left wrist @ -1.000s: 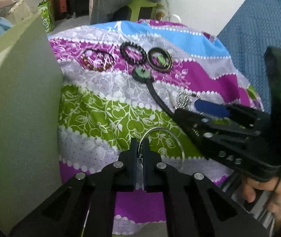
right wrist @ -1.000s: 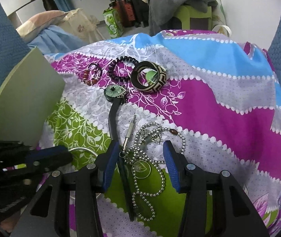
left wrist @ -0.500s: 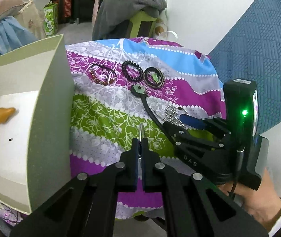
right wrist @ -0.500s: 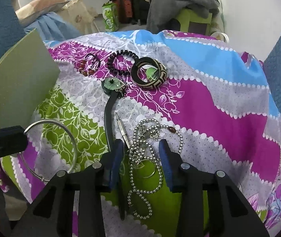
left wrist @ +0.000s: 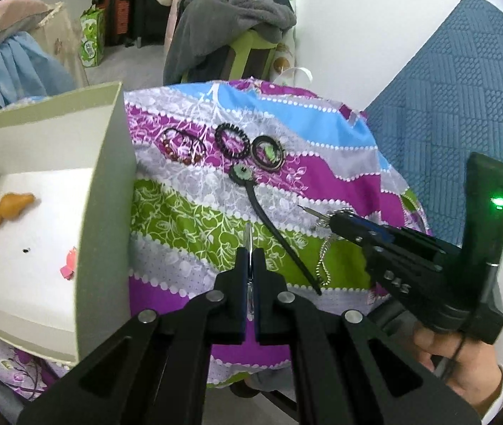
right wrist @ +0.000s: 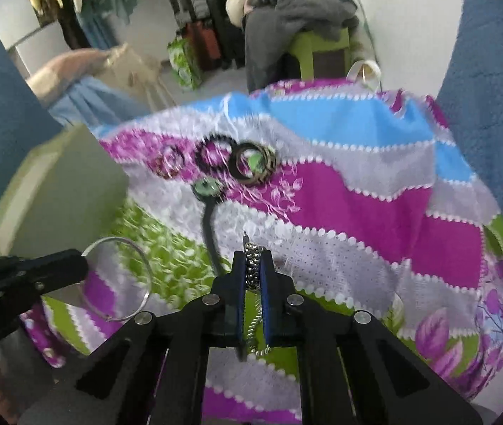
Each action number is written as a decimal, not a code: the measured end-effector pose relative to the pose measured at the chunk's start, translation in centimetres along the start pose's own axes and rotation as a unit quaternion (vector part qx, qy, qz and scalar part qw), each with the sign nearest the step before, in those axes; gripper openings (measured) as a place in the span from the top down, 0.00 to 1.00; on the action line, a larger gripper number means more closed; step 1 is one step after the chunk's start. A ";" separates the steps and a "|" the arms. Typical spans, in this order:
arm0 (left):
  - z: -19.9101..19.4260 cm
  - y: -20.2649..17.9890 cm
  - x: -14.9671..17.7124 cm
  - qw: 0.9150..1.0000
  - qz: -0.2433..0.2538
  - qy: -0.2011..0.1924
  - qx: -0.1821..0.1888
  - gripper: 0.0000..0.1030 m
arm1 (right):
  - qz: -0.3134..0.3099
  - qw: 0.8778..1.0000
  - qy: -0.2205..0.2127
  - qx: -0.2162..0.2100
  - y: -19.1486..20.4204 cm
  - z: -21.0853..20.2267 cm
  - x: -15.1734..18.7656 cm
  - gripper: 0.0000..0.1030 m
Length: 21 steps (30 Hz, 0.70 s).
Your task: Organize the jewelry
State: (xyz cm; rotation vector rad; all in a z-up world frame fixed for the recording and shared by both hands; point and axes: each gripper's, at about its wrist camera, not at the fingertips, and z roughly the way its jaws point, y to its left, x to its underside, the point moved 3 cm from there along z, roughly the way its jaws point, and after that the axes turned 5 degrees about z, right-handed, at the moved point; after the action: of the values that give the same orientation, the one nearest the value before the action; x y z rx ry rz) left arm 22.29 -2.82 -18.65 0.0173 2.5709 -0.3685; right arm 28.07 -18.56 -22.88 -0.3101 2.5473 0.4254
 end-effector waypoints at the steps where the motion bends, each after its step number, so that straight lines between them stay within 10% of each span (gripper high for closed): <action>1: -0.3 -0.1 -0.1 1.000 0.001 -0.003 0.001 0.99 | 0.005 1.000 -0.007 -0.005 0.0 -0.7 -0.1 0.95; 7: -0.5 -0.1 0.2 1.000 -0.001 -0.002 0.004 0.99 | 0.053 0.998 0.017 -0.035 -1.0 -0.4 0.6 0.93; 15: -0.6 -0.3 0.4 1.000 -0.002 -0.006 0.010 0.99 | 0.086 0.992 0.085 0.034 -4.2 1.8 2.6 0.92; 21: -0.2 -0.3 0.5 1.000 -0.002 -0.002 0.013 0.99 | 0.071 0.996 0.050 0.016 -3.6 0.0 2.6 0.74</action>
State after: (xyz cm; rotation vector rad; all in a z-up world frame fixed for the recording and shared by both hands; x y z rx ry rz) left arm 21.69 -3.12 -18.65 0.0207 2.5618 -0.4022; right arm 27.00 -22.24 -25.13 -0.1423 2.6822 0.4323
